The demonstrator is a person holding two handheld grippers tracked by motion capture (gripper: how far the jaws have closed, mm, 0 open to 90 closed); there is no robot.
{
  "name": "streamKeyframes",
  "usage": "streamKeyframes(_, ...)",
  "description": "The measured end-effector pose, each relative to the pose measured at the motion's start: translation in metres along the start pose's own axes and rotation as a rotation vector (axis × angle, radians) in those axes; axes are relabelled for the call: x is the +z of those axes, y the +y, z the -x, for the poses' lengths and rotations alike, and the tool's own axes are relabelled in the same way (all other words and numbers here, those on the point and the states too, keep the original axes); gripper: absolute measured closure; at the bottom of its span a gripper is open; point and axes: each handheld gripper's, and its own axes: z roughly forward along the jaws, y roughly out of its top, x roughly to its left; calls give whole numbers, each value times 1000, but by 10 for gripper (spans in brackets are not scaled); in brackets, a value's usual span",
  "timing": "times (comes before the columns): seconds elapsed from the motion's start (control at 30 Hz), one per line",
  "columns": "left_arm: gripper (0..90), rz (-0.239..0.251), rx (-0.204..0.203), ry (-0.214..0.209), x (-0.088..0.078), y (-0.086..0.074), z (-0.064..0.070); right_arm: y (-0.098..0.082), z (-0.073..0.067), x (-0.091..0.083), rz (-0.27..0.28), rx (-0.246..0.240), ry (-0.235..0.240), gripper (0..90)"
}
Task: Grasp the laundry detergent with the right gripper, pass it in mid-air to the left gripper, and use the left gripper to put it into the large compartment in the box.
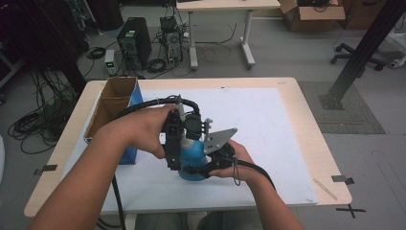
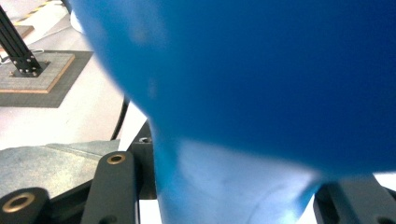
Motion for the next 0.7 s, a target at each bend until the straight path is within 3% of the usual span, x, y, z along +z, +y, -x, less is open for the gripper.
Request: streamKeyframes(0.7,9,11,11,14,6,2,2,13,-3,7,15,-19,-8,455)
